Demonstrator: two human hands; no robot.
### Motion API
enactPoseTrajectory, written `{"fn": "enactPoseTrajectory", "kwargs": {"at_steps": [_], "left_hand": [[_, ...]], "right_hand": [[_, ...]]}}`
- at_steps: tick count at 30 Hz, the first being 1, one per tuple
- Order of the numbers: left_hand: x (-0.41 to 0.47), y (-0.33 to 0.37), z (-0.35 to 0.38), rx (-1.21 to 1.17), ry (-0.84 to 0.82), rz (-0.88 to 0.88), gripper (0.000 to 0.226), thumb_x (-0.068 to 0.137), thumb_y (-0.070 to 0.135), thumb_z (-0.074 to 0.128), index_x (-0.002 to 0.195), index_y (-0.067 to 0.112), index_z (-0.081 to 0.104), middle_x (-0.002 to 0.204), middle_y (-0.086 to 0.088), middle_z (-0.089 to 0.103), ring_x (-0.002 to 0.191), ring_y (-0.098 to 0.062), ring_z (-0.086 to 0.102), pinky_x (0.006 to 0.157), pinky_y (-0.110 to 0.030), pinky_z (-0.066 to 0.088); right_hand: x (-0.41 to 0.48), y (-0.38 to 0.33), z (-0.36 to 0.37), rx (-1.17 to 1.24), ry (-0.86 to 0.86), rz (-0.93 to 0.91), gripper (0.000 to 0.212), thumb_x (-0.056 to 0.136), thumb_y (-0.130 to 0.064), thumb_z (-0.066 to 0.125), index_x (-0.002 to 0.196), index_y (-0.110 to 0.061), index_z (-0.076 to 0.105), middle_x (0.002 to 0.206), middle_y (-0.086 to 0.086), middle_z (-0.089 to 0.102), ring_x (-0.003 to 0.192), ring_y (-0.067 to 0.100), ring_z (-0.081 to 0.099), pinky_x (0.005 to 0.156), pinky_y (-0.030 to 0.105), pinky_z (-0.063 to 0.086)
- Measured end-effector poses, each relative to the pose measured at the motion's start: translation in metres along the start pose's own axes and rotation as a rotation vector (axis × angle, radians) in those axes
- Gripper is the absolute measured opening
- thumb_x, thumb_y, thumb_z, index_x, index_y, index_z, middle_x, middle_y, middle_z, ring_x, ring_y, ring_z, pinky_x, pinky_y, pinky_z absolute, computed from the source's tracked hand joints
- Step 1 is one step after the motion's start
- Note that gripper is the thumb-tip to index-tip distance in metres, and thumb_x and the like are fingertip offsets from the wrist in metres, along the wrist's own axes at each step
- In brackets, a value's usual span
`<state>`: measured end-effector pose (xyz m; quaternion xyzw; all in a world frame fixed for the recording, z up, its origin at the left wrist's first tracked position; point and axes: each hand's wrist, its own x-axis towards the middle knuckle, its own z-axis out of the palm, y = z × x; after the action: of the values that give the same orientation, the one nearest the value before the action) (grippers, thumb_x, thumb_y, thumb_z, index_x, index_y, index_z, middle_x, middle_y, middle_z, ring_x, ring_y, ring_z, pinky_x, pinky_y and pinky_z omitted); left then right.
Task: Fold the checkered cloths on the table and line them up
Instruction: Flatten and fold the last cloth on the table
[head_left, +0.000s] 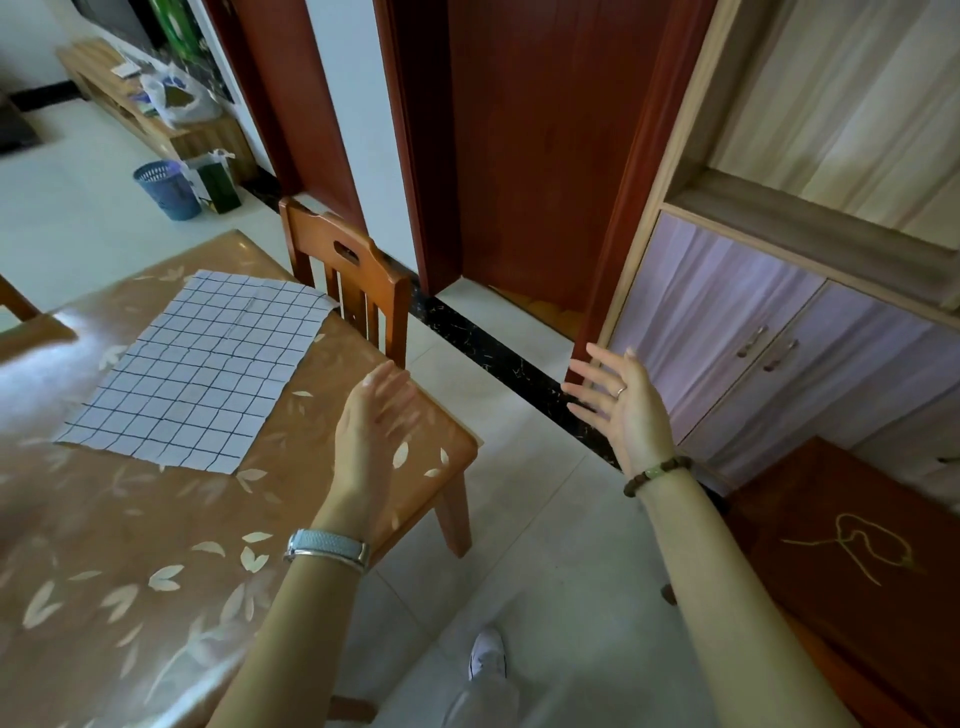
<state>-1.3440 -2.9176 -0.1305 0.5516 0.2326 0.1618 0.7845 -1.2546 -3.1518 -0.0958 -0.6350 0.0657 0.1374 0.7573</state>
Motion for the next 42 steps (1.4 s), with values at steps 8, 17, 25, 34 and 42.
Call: {"fn": "enactPoseTrajectory", "kwargs": {"at_steps": [8, 17, 25, 34, 42], "left_hand": [[0.065, 0.014, -0.001, 0.034, 0.070, 0.027, 0.053, 0.095, 0.050, 0.043, 0.135, 0.017, 0.055, 0.128, -0.001, 0.066, 0.117, -0.019, 0.064, 0.103, -0.042, 0.049], [0.101, 0.018, 0.008, 0.030, 0.136, -0.006, 0.044, 0.102, 0.043, 0.039, 0.135, 0.018, 0.055, 0.131, -0.002, 0.064, 0.118, -0.019, 0.063, 0.106, -0.045, 0.047], [0.129, 0.011, 0.024, -0.007, 0.234, 0.021, 0.046, 0.096, 0.046, 0.043, 0.132, 0.020, 0.057, 0.128, -0.001, 0.066, 0.115, -0.018, 0.065, 0.100, -0.039, 0.050], [0.165, 0.000, 0.076, -0.074, 0.339, 0.048, 0.032, 0.102, 0.039, 0.044, 0.126, 0.023, 0.058, 0.131, -0.003, 0.064, 0.117, -0.020, 0.064, 0.099, -0.038, 0.051], [0.204, 0.004, 0.102, -0.107, 0.384, 0.103, 0.028, 0.105, 0.028, 0.041, 0.124, 0.019, 0.059, 0.126, -0.006, 0.067, 0.114, -0.020, 0.066, 0.102, -0.041, 0.050]], "right_hand": [[0.069, -0.017, 0.038, -0.005, -0.066, 0.022, 0.048, 0.101, -0.050, 0.026, 0.125, -0.023, 0.058, 0.122, 0.004, 0.065, 0.105, 0.021, 0.067, 0.098, 0.043, 0.050], [0.122, -0.025, 0.050, -0.035, -0.102, 0.045, 0.047, 0.101, -0.051, 0.025, 0.122, -0.024, 0.059, 0.121, 0.003, 0.066, 0.105, 0.021, 0.067, 0.097, 0.042, 0.050], [0.173, -0.025, 0.057, -0.058, -0.184, 0.085, 0.052, 0.101, -0.050, 0.027, 0.130, -0.019, 0.057, 0.121, 0.004, 0.067, 0.103, 0.021, 0.068, 0.095, 0.042, 0.051], [0.242, -0.042, 0.043, -0.103, -0.258, 0.105, 0.053, 0.101, -0.050, 0.027, 0.131, -0.017, 0.056, 0.119, 0.003, 0.067, 0.103, 0.022, 0.068, 0.095, 0.042, 0.052], [0.289, -0.058, 0.038, -0.111, -0.281, 0.119, 0.052, 0.100, -0.051, 0.027, 0.127, -0.020, 0.059, 0.118, 0.004, 0.068, 0.102, 0.021, 0.068, 0.089, 0.037, 0.054]]}}
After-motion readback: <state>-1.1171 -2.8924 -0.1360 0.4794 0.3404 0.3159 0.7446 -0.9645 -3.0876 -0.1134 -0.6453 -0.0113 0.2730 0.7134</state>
